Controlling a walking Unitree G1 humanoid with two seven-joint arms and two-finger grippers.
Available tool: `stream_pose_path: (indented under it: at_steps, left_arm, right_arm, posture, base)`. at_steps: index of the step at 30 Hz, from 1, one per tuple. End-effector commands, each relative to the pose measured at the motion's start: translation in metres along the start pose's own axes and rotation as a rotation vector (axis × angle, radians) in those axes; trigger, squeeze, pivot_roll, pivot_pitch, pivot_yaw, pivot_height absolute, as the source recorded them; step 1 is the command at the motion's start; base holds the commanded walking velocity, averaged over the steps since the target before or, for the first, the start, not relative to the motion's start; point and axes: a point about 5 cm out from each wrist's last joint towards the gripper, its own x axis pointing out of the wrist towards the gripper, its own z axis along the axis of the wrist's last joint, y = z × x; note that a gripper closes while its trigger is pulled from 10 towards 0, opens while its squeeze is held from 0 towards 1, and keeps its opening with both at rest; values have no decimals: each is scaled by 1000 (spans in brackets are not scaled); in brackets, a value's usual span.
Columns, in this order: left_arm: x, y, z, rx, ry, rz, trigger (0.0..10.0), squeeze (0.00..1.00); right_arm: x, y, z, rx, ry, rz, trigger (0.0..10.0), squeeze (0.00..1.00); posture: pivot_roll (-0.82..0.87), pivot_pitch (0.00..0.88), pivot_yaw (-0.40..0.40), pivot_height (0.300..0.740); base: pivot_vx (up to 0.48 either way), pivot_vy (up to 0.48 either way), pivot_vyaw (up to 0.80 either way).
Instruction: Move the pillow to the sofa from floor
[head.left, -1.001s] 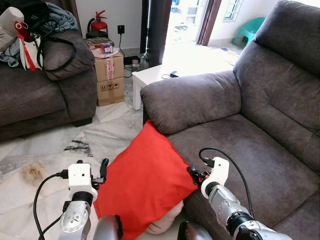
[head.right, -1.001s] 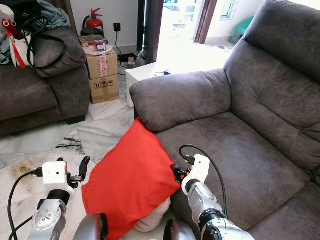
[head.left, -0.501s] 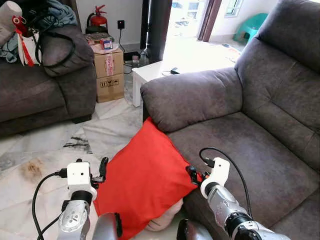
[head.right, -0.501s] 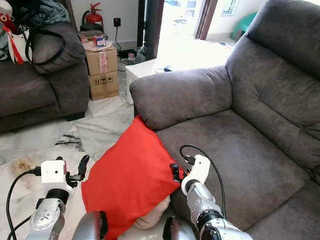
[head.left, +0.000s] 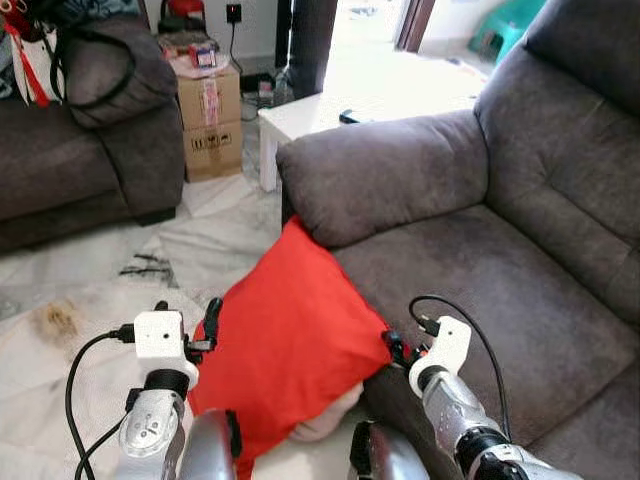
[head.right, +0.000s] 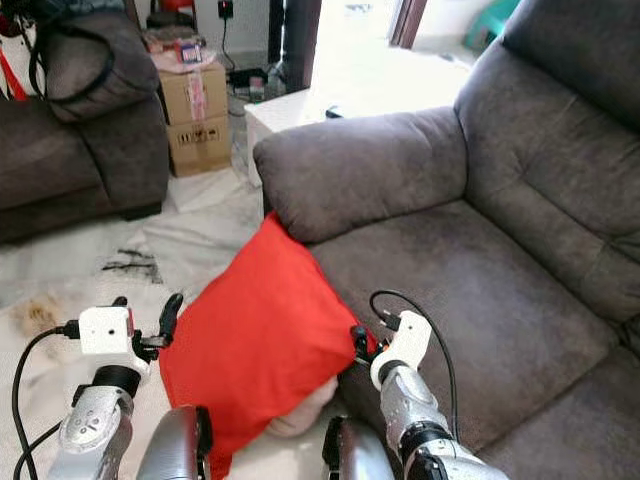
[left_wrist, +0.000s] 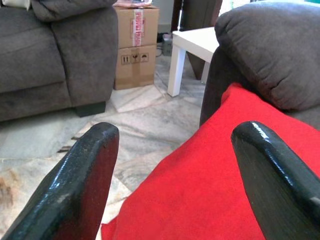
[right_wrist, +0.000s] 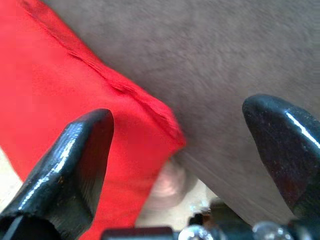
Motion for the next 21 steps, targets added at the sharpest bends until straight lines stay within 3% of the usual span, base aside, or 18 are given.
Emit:
stream_pose_path:
  at_steps: [1,5,11,16,21]
  left_arm:
    - [-4,-4,5,-22,1,-7,10000,0]
    - [-7,-4,12,-27,-8,-7,10000,0]
    - [-10,-2,21,-71,-2,5,10000,0]
    - [-12,2,21,-91,7,26,10000,0]
    - [-16,-1,20,-109,30,25,10000,0]
  right_arm:
    - [-2,-10,-2,20,-1,-35,10000,0]
    - [-2,-9,-3,34,5,-33,10000,0]
    - [-1,3,-7,209,20,70,10000,0]
    - [-1,9,-7,245,20,129,10000,0]
    - [-1,15,-7,353,1,213,10000,0]
  posture:
    - [154,193,-176,603]
    - [158,210,-177,603]
    - [170,243,-182,603]
    - [167,248,-182,603]
    - [164,261,-187,603]
  base:
    - [0,0,0]
    - [0,0,0]
    - [0,0,0]
    - [0,0,0]
    - [0,0,0]
